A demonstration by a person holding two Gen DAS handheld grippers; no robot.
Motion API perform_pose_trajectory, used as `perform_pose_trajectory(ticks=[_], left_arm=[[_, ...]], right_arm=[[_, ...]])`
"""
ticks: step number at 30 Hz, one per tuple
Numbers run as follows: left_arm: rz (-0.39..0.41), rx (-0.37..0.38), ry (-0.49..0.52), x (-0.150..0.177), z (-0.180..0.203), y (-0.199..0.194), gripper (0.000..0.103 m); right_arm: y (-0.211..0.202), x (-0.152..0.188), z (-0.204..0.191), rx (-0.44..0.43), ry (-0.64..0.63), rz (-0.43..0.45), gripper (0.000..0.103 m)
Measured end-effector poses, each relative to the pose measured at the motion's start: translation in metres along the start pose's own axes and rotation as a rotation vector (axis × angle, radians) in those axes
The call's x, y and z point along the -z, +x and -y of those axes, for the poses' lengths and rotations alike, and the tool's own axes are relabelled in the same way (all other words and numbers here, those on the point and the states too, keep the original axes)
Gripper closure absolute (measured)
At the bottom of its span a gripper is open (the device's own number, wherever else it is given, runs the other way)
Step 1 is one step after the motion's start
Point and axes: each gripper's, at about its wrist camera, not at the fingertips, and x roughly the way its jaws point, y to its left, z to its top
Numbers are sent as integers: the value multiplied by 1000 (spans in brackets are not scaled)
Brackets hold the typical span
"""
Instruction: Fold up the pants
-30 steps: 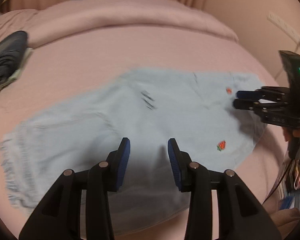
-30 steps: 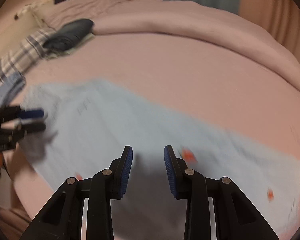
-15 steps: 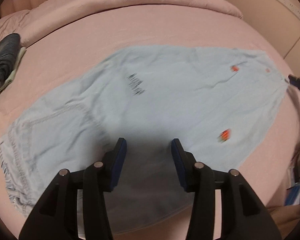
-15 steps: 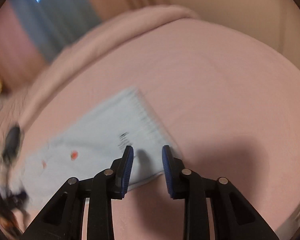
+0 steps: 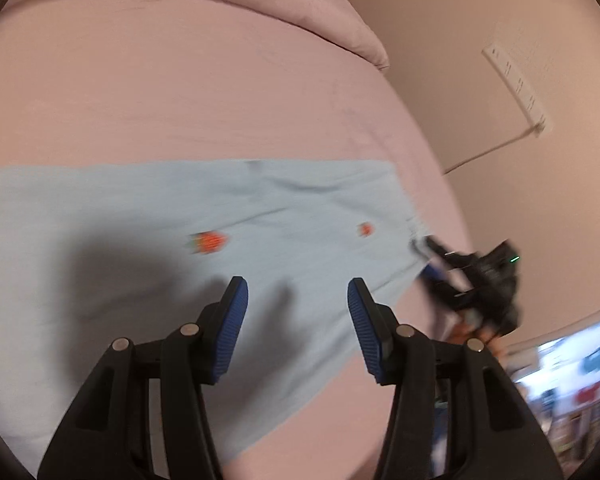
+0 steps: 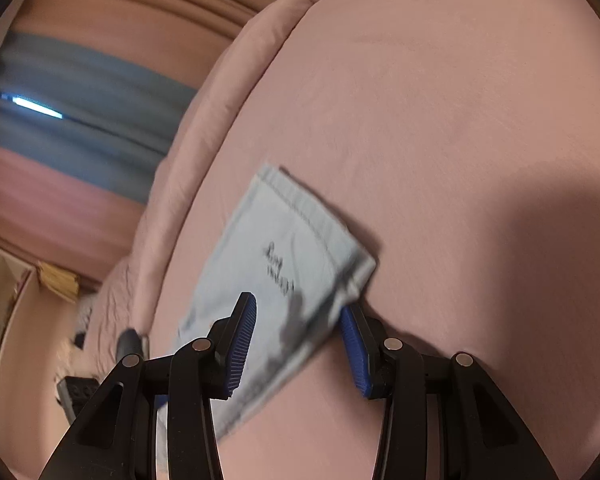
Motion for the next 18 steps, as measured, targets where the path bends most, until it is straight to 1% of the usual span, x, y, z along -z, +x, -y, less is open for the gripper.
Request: perform_pose_trajectory(ticks=[1,2,3,4,5,6,7,8,9,11,12,13,14,15,16,18], left_arm=[[-8,12,-16,-3,2,9,51],[-22,9,-38,-6,1,19,51],[-41,-4,-67,-7,-3,27,51],[-71,-11,-110,-5,-10,35,52],[-91,-1,-169,-3,-21,45,54],[-71,30,-211,-3,-27,44,54],[-66,55,-249,-4,-31,42,55],[-78,62,-274,-5,-34,41,57],[-86,57,-278,-6,-34,40,60],[-90,54,-269,-6,-31,38,60],[-85,59,-274,-6,-30,36,57],[-73,78,-289,-5,-29,31,49],[-59,97,-303,-5,-29,26,43],[-36,126,-324,-3,-29,19,33],[-19,156,-338,0,-29,14,29],[14,246,-359,2,-28,2,28]], right_arm=[[3,1,-2,4,-5,6,63],[7,0,-5,16,-17,7,69],[8,1,-7,21,-22,10,72],[4,3,-5,25,-21,13,83],[5,2,-2,32,-13,10,90],[5,1,0,28,-4,9,92],[5,1,0,29,1,9,93],[2,-2,-3,43,-13,10,93],[-6,-1,-3,60,-35,14,93],[-12,-1,-27,94,-130,34,93],[-16,1,-41,102,-194,51,93],[-19,5,-58,104,-262,67,93],[-22,11,-79,99,-344,81,93],[-22,19,-98,103,-423,90,93],[-21,28,-116,113,-499,95,93],[-12,51,-149,125,-651,91,93]])
